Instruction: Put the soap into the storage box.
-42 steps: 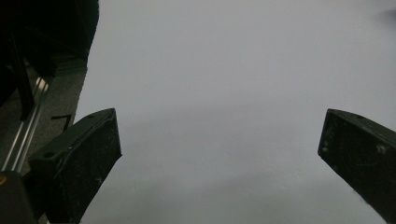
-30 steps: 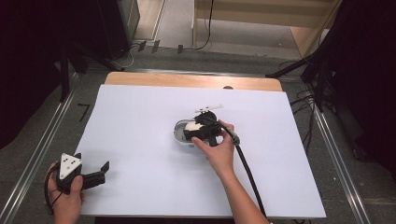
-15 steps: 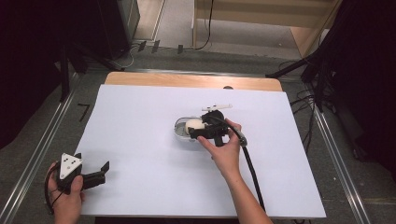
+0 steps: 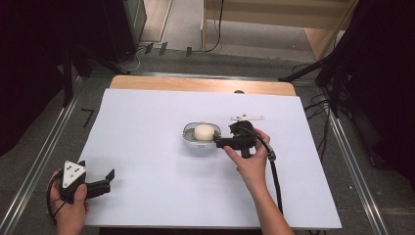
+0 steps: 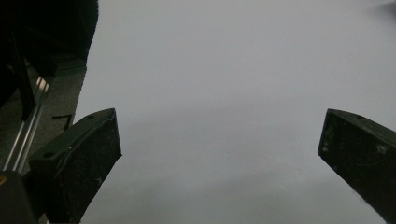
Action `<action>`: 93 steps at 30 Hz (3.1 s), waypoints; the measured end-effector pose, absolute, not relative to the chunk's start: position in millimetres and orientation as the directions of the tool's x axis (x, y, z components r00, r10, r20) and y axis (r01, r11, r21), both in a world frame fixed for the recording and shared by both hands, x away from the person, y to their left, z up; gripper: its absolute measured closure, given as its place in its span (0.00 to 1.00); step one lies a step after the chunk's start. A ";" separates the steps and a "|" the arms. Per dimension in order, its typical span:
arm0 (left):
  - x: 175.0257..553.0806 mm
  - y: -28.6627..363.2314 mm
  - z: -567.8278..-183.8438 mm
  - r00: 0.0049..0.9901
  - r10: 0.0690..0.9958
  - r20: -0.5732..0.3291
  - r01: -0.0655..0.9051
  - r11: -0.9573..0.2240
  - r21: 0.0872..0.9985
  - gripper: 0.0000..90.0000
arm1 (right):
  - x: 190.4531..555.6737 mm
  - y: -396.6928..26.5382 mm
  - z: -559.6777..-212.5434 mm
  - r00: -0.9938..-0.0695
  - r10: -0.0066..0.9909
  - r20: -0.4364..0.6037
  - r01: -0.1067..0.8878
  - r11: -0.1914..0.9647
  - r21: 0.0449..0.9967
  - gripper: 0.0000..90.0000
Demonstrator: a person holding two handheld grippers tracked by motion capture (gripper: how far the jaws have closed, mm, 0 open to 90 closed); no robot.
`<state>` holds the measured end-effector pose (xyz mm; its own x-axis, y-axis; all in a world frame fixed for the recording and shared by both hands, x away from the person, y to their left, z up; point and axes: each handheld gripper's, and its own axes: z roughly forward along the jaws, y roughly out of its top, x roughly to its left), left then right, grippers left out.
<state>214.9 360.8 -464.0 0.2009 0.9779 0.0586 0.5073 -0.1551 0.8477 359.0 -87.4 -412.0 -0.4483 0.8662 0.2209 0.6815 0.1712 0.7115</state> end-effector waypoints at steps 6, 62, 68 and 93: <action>214.9 360.8 -464.0 0.200 0.978 0.059 0.508 -0.155 0.847 0.00 | 354.1 -108.6 -419.2 -0.425 0.884 0.197 0.676 0.164 0.719 0.25; 214.7 360.8 -463.9 0.198 0.978 0.061 0.507 -0.155 0.848 0.00 | 281.0 -270.4 -475.4 -0.275 0.940 0.203 0.672 0.037 0.739 0.17; 214.8 360.6 -464.0 0.197 0.979 0.061 0.506 -0.155 0.848 0.00 | 269.8 -286.2 -478.1 -0.301 0.923 0.241 0.677 0.029 0.736 0.16; 214.8 360.8 -463.9 0.199 0.978 0.060 0.508 -0.155 0.847 0.00 | 235.1 -339.0 -483.2 -0.227 0.961 0.155 0.666 0.037 0.745 0.16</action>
<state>214.8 360.8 -463.9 0.1988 0.9782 0.0598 0.5081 -0.1550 0.8473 235.1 -339.0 -483.2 -0.2271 0.9614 0.1552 0.6658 0.0369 0.7453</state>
